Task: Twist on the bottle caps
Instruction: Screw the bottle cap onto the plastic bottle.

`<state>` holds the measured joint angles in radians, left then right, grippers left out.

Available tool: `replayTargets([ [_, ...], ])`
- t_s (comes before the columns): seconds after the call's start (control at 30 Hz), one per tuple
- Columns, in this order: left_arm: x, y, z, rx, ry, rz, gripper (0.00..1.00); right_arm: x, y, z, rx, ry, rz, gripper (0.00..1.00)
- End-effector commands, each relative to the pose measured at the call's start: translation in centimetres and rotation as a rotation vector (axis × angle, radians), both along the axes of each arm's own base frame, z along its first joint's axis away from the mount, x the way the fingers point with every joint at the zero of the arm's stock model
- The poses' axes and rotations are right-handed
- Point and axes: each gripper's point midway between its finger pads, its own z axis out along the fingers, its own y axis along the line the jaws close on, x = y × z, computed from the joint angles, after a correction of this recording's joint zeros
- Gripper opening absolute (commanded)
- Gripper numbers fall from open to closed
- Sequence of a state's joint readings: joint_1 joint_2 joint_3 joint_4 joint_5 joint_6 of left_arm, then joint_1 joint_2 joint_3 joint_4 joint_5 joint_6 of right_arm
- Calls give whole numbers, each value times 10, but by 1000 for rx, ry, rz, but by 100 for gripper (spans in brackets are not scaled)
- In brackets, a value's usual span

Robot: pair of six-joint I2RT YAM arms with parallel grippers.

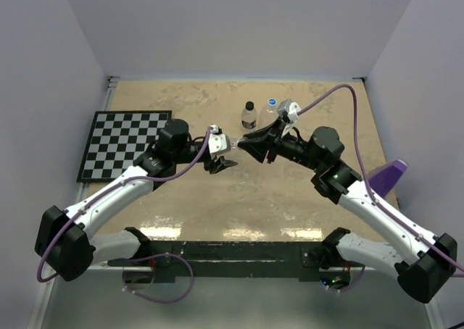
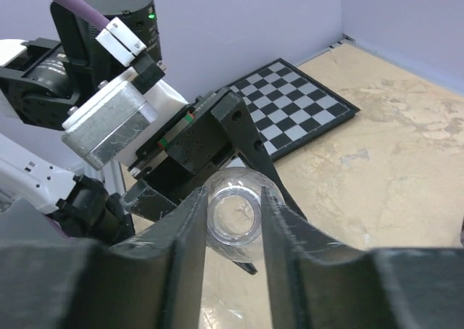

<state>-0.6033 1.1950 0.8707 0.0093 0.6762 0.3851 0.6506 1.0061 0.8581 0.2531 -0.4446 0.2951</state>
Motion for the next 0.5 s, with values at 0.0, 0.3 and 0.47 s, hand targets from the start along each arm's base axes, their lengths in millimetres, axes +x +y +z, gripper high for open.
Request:
replayTargets([
  [0.0,6,4,19,-24,-40,45,49,24,-37,26,1,-29,-195,46],
  [0.3,24,32,3,80,66,275,44,92,-138,-10,-216,97,-701,84],
  [0.47,24,47,2,84,73,360,44,133,-182,-68,-379,236,-900,89],
])
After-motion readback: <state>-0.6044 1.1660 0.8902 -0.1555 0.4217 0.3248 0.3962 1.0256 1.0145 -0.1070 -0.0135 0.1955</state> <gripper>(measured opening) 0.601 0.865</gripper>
